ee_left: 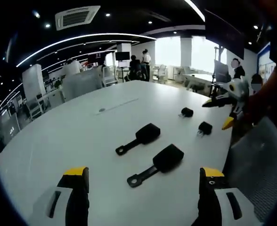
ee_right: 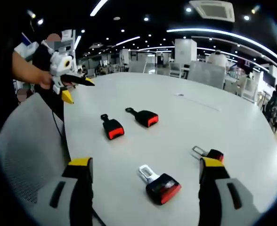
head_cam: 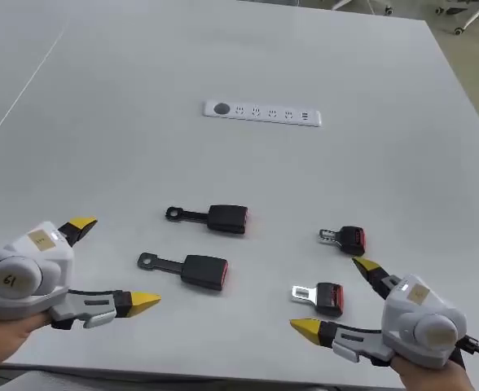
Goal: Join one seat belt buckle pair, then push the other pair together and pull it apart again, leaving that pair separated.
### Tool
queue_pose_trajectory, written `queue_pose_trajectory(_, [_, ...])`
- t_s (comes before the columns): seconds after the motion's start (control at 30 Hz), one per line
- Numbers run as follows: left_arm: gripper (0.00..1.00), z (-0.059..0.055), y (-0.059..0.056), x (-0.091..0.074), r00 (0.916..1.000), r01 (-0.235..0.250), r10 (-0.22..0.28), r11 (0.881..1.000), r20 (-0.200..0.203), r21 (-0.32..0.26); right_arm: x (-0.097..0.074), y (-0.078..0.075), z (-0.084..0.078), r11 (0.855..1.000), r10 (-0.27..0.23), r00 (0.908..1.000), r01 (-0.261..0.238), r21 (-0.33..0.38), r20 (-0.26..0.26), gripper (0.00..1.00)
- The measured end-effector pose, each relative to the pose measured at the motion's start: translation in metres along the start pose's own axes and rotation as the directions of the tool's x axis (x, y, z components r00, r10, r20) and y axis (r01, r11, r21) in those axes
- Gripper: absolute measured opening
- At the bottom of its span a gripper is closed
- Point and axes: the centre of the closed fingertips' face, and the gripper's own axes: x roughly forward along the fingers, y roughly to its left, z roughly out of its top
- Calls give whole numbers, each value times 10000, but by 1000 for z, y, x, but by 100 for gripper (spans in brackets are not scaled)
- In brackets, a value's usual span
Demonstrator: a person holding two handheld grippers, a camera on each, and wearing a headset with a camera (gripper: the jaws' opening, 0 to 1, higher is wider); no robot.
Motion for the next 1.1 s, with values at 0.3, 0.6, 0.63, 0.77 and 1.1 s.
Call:
queue_pose_trajectory(0.3, [100,2,0,2,10000,63,-63,10000,5,31,1,-1,0,10000,26,10000,-27,-41,-25,95])
queue_pose_trajectory(0.6, [100,1,-1,6,9998,166,-166,9998,-68,64,2,-3,0,10000,80,9999,-80,27,-63,95])
queue_pose_trajectory(0.63, [100,1,-1,6,9998,182,-181,9998,-86,75,2,-3,-1,10000,86,9999,-86,43,-72,95])
queue_pose_trajectory(0.77, [99,0,-2,9,9996,261,-260,9996,-113,112,3,-4,-3,9998,170,9997,-169,48,-202,95])
queue_pose_trajectory(1.1, [99,-3,-5,17,9980,530,-515,9978,-374,410,3,-14,-7,9992,398,9984,-398,14,-408,95])
